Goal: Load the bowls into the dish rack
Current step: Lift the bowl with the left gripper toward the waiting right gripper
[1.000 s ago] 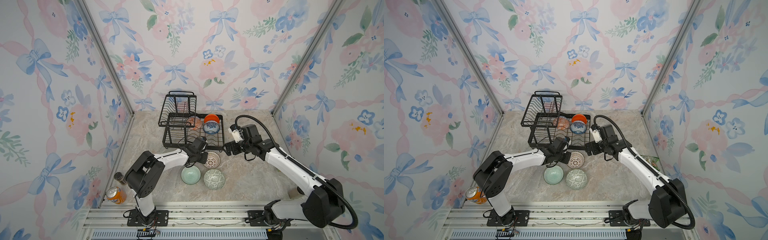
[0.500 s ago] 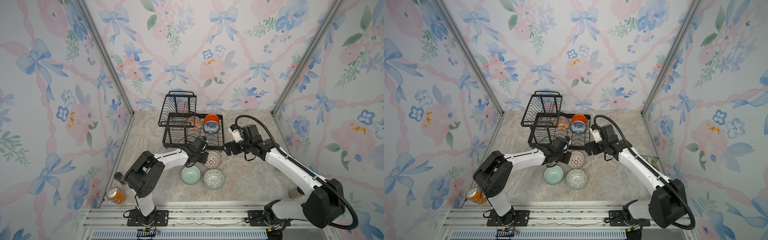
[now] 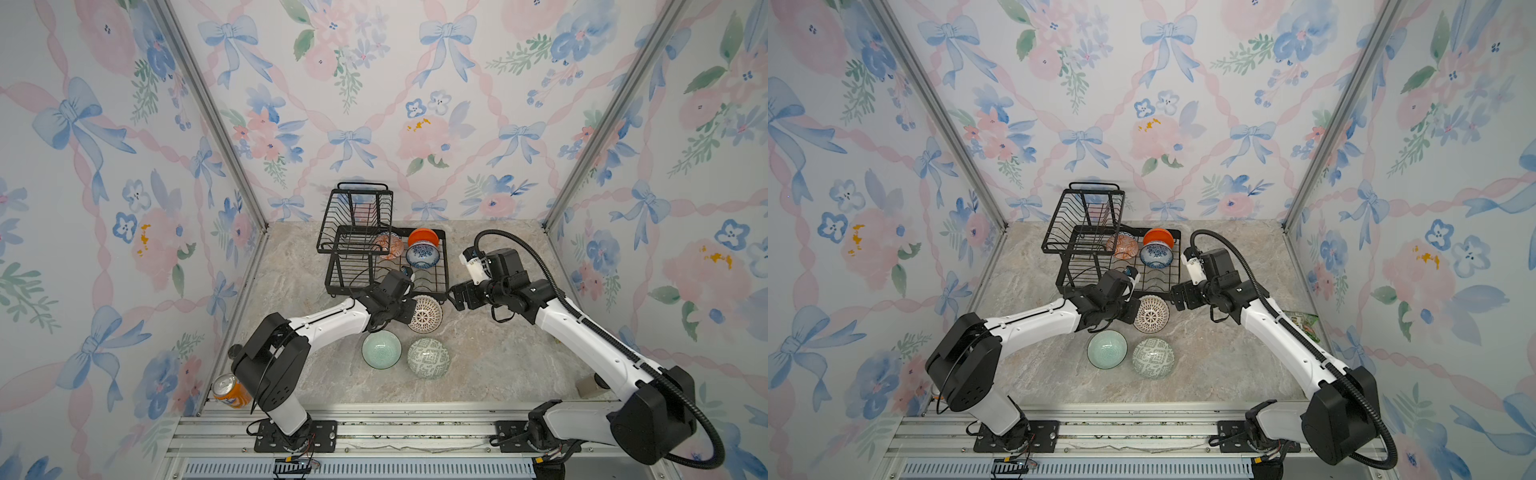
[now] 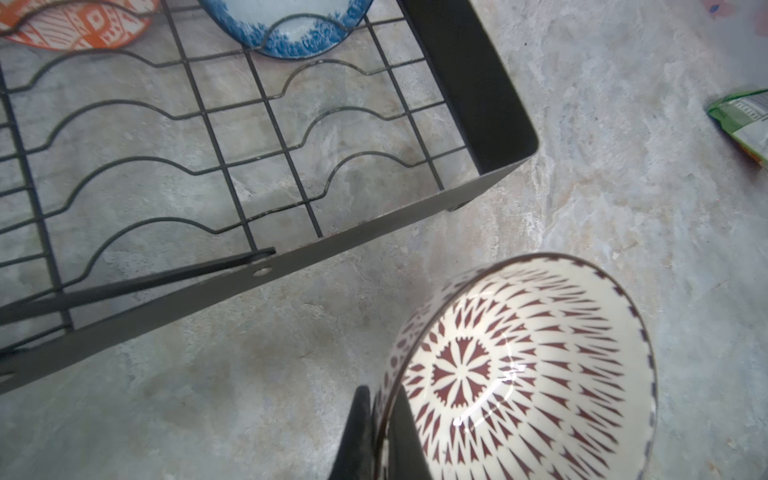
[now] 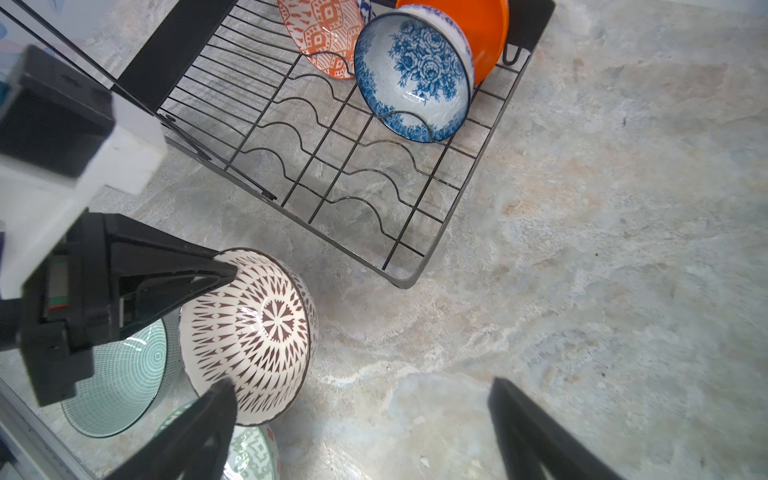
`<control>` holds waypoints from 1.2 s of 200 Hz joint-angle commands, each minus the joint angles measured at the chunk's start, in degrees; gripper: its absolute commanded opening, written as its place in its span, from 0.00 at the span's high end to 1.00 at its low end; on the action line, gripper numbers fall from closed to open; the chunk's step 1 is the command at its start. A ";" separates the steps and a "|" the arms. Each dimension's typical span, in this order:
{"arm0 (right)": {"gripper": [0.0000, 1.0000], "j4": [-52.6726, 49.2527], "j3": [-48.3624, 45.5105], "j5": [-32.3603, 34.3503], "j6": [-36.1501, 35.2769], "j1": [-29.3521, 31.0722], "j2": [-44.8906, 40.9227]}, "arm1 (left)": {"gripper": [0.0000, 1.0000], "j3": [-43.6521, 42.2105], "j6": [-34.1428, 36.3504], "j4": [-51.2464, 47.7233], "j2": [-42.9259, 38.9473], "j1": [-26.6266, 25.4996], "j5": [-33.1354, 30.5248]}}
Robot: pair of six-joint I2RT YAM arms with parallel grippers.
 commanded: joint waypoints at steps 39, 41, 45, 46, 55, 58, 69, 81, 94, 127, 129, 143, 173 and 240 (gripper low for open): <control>0.03 -1.64 1.64 -1.90 1.08 0.68 -2.53 | 1.00 0.80 2.42 0.55 -8.18 -1.79 -4.99; 0.03 -1.80 1.84 -2.01 1.17 0.81 -2.61 | 1.00 0.94 2.55 0.60 -8.38 -1.85 -5.31; 0.03 -1.90 2.19 -2.01 1.29 1.12 -2.81 | 1.00 1.12 2.81 0.61 -8.66 -1.94 -5.89; 0.03 -1.92 2.24 -2.04 1.33 1.19 -2.87 | 1.00 1.23 2.85 0.57 -8.75 -1.97 -5.98; 0.03 -2.28 2.76 -2.07 1.57 1.90 -3.34 | 1.00 1.81 3.59 0.61 -9.33 -2.07 -7.25; 0.03 -2.41 2.92 -2.07 1.70 2.21 -3.56 | 1.00 1.99 3.88 0.62 -9.48 -2.08 -7.71; 0.03 -2.39 3.43 -1.98 2.20 3.08 -4.24 | 1.00 2.92 4.82 0.59 -9.80 -2.11 -9.28; 0.03 -2.48 3.98 -1.90 2.97 3.85 -4.74 | 1.00 3.91 5.79 0.46 -10.22 -2.17 -10.94; 0.03 -3.07 5.51 -2.12 3.51 4.36 -4.47 | 1.00 4.98 6.54 0.55 -10.52 -2.17 -12.34; 0.03 -4.71 11.17 -0.58 4.53 6.17 -1.94 | 1.00 9.82 10.11 0.56 -9.91 -2.16 -14.65; 0.03 -4.57 11.30 -0.47 4.64 6.29 -1.83 | 1.00 10.09 10.27 0.60 -9.94 -2.12 -14.60; 0.03 -3.99 12.16 -0.45 5.68 6.87 -1.19 | 1.00 12.00 11.16 0.55 -9.97 -2.12 -14.62; 0.03 -1.90 12.27 1.09 8.68 7.49 -0.24 | 1.00 13.77 11.94 0.57 -11.15 -2.17 -15.01; 0.25 -1.33 14.22 4.42 11.91 7.71 2.86 | 1.00 13.65 12.03 0.62 -13.27 -2.65 -14.30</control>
